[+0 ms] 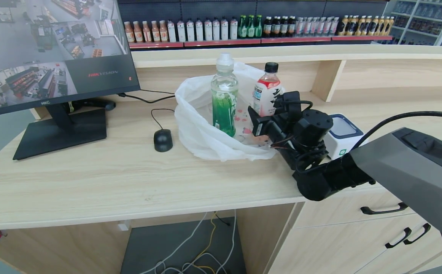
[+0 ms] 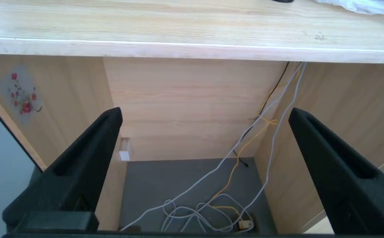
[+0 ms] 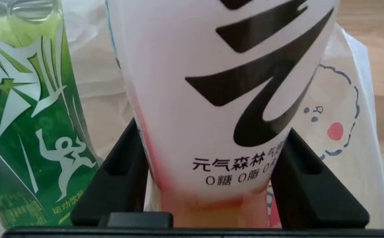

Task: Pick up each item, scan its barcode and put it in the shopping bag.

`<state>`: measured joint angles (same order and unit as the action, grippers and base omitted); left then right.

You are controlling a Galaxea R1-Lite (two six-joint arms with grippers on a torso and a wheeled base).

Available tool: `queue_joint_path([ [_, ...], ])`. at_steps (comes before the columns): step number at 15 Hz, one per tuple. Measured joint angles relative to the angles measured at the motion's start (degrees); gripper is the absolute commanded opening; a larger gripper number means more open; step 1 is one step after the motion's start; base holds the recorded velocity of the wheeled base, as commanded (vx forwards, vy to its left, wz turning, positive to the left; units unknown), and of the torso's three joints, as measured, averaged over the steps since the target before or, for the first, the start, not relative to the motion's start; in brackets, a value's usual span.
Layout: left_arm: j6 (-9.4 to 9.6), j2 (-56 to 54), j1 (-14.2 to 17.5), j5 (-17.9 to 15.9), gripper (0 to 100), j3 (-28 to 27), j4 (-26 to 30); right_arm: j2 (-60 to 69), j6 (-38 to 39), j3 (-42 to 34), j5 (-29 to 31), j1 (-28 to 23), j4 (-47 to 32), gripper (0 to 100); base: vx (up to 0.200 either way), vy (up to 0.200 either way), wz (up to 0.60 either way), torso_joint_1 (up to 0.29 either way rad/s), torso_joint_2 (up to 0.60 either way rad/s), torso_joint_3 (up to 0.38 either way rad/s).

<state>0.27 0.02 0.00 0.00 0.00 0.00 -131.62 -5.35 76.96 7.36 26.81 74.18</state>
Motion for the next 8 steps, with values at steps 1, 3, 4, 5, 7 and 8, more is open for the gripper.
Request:
queue_joint_path([
  [1, 0.00, 0.00, 0.00, 0.00, 100, 0.00, 0.00, 0.00, 0.00, -0.67, 0.07, 0.11, 0.56, 0, 0.000, 0.000, 0.00, 0.000, 0.00, 0.000],
  [3, 0.00, 0.00, 0.00, 0.00, 100, 0.00, 0.00, 0.06, -0.28, -1.66, 0.11, 0.21, 1.28, 0, 0.000, 0.000, 0.00, 0.000, 0.00, 0.000],
  [4, -0.02, 0.00, 0.00, 0.00, 100, 0.00, 0.00, 0.06, -0.34, -1.79, 0.07, 0.21, 1.26, 0, 0.000, 0.000, 0.00, 0.000, 0.00, 0.000],
  [5, 0.00, 0.00, 0.00, 0.00, 100, 0.00, 0.00, 0.09, -0.34, -1.83, 0.05, 0.23, 1.23, 0, 0.000, 0.000, 0.00, 0.000, 0.00, 0.000],
  [7, 0.00, 0.00, 0.00, 0.00, 100, 0.00, 0.00, 0.09, -0.34, -1.99, 0.05, 0.32, 1.22, 0, 0.000, 0.000, 0.00, 0.000, 0.00, 0.000],
  [8, 0.00, 0.00, 0.00, 0.00, 100, 0.00, 0.00, 0.09, -0.34, -1.99, 0.07, 0.43, 1.19, 0, 0.000, 0.000, 0.00, 0.000, 0.00, 0.000],
])
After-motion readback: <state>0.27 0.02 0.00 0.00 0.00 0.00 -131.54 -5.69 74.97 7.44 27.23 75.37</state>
